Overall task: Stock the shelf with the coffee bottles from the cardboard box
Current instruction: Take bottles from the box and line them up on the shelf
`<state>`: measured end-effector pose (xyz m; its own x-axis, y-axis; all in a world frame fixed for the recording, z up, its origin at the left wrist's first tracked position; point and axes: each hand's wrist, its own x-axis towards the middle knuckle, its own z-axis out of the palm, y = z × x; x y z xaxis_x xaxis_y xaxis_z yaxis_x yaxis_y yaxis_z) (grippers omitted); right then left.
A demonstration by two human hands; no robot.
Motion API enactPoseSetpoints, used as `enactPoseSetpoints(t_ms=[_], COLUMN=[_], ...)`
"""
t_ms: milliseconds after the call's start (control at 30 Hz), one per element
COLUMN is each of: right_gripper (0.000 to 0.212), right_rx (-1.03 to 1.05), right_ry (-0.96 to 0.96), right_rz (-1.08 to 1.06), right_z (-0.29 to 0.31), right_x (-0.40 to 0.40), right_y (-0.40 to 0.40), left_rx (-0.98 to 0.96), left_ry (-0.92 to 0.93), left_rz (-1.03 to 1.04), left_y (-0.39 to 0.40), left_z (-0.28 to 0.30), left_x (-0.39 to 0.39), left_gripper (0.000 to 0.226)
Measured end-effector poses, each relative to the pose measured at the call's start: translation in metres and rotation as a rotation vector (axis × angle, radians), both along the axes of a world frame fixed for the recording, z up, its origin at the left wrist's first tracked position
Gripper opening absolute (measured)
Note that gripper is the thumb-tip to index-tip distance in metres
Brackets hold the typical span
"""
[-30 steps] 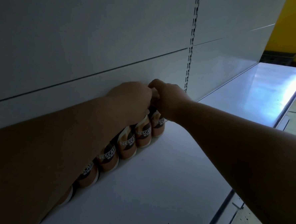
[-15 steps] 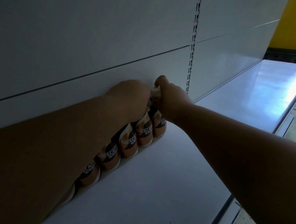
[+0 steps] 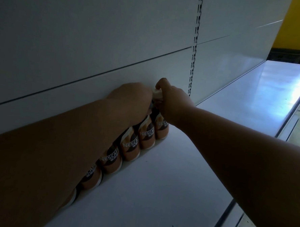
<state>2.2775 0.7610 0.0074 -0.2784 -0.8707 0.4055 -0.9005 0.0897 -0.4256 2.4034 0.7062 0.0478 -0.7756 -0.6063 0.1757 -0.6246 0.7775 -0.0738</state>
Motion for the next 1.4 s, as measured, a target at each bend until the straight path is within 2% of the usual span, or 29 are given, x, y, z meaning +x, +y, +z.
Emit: enactPoseSetpoints(t_ms=[233, 333, 400, 533, 700, 833, 933, 1033, 1167, 1267, 1400], right_gripper=[0.040, 0.049, 0.055, 0.050, 0.044, 0.038, 0.037, 0.039, 0.026, 0.017, 0.025], right_rx=[0.021, 0.034, 0.018, -0.017, -0.072, 0.001, 0.037, 0.064, 0.127, 0.161, 0.176], right_ry=[-0.019, -0.092, -0.093, -0.039, 0.000, -0.018, -0.006, -0.021, -0.044, -0.052, -0.078], right_rz=[-0.013, -0.026, -0.047, -0.023, -0.031, 0.092, 0.183, 0.228, 0.256, 0.308, 0.343], right_z=[0.002, 0.003, 0.004, 0.013, 0.019, 0.009, 0.003, 0.001, -0.011, -0.024, -0.042], right_x=[0.000, 0.004, 0.008, 0.025, 0.065, 0.114, 0.154, 0.191, 0.226, 0.252, 0.286], right_y=[-0.003, 0.004, 0.014, 0.039, 0.070, 0.092, 0.098, 0.097, 0.102, 0.109, 0.112], left_rx=[-0.115, -0.202, -0.242, -0.273, -0.219, -0.113, -0.070, -0.058, -0.014, 0.108, 0.177], left_ry=[0.024, 0.041, 0.071, 0.179, 0.271, 0.398, 0.403, 0.399, 0.456, 0.528, 0.653], left_rz=[-0.034, -0.043, -0.055, -0.077, 0.013, 0.080, 0.129, 0.208, 0.313, 0.420, 0.678], left_y=[-0.001, 0.006, 0.012, 0.031, 0.074, 0.109, 0.126, 0.134, 0.147, 0.163, 0.171], left_z=[-0.005, -0.005, -0.005, -0.002, -0.007, -0.033, -0.056, -0.074, -0.091, -0.107, -0.123], left_x=[0.003, 0.008, 0.013, 0.043, 0.105, 0.164, 0.205, 0.241, 0.284, 0.305, 0.330], left_gripper=[0.021, 0.028, 0.030, 0.028, 0.027, 0.020, 0.011, 0.019, 0.019, 0.019, 0.012])
